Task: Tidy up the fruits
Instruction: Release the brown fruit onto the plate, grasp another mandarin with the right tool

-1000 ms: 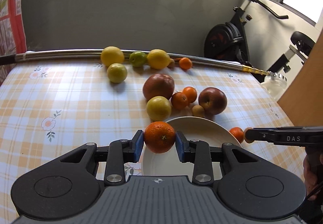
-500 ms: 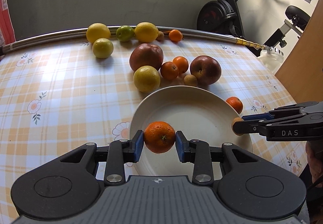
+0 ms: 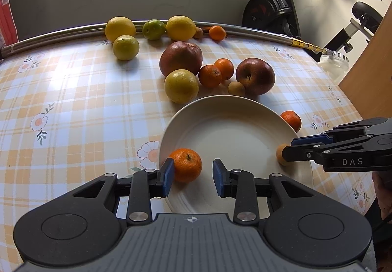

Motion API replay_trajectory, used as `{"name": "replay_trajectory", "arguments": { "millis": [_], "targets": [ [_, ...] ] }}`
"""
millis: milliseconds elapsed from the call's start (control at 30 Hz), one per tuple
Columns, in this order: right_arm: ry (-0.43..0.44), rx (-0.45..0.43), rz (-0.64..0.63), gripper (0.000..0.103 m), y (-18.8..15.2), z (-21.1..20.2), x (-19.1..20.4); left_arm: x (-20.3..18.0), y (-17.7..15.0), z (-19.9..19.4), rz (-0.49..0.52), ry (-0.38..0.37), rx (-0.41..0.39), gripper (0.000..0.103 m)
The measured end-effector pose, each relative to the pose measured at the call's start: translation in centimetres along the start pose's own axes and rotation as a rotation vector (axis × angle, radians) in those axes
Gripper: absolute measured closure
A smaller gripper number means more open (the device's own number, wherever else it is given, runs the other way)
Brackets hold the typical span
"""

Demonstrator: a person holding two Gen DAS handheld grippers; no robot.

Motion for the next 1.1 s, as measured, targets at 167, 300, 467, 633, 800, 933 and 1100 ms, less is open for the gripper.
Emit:
{"name": "replay_trajectory", "arguments": {
  "millis": [167, 300, 467, 633, 800, 933, 1100],
  "targets": [
    [0.006, -0.007, 0.002, 0.074, 0.1, -0.1, 0.1, -0.1, 0.1, -0.1, 0.002, 0.001, -0.004, 0.067],
    [0.008, -0.027, 0.011, 0.074, 0.3, -0.4, 0.0, 0.1, 0.3, -0.5, -0.022, -0.008, -0.015, 0.066],
    [0.008, -0.066, 0.029, 0.074, 0.7, -1.1, -0.2, 0.3, 1.1, -1.5, -0.050, -0.011, -0.072, 0.061],
    [-0.009, -0.094, 0.039, 0.074, 1.1, -1.7, -0.8, 0.5, 2.2, -2.5, -0.060, 0.001, -0.130, 0.061],
    [-0.042, -0.115, 0.063, 0.074, 1.6, -2.4, -1.9, 1.5, 3.2, -3.1, -0.096, 0.016, -0.159, 0.061],
    [-0.078, -0.145, 0.078, 0.074, 2.2, -3.1, -2.8, 2.5, 4.5, -3.6, -0.136, 0.033, -0.183, 0.061],
    [-0.140, -0.208, 0.141, 0.074, 2.8, -3.3, -4.6, 3.5, 6.2, -4.5, -0.169, 0.085, -0.245, 0.061]
  ]
}}
Point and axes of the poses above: each gripper's, at about its wrist camera, not at the fingertips, and z roughly the way its jaws point, x to its left, y to its top, the point moved 4 cm from there along z, roughly the way its jaws point, and after that the axes turned 11 degrees about -x, right-handed, at the moved point
